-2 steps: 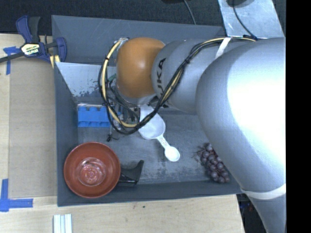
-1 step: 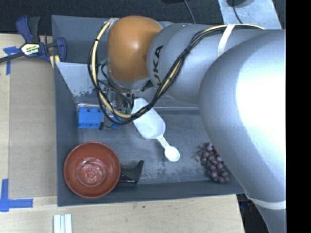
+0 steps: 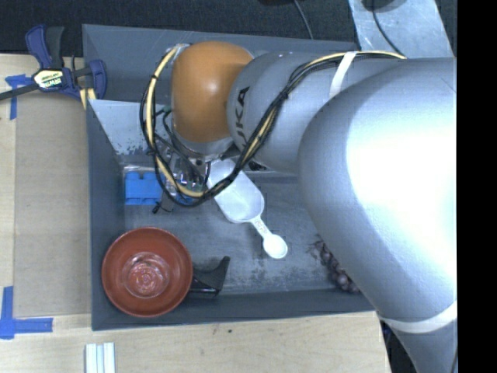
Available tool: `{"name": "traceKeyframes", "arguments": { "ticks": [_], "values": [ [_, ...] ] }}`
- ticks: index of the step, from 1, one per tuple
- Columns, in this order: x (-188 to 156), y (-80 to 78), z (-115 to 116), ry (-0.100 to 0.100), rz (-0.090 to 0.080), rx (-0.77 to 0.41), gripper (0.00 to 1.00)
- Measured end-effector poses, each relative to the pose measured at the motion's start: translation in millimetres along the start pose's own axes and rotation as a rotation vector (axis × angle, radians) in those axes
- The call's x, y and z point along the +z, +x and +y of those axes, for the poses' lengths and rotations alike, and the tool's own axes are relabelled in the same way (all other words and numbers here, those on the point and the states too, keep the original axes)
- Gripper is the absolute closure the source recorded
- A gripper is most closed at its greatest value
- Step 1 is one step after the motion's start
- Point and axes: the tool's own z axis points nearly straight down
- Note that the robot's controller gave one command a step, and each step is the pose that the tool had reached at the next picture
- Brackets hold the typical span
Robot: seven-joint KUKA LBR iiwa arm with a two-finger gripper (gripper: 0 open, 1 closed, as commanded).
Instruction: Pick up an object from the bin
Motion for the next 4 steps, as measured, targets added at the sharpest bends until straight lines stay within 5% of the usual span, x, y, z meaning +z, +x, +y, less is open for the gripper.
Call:
{"name": "traceKeyframes", "arguments": {
  "ticks": [1, 2, 4],
  "values": [
    [29.7, 0.8, -1.1, -0.004, -0.016, -0.144, 0.0],
    [30.0, -1.0, -1.3, -0.002, -0.004, 0.079, 1.0],
    [16.5, 1.6, -2.9, 0.003, 0.005, 0.079, 1.0]
  ]
}}
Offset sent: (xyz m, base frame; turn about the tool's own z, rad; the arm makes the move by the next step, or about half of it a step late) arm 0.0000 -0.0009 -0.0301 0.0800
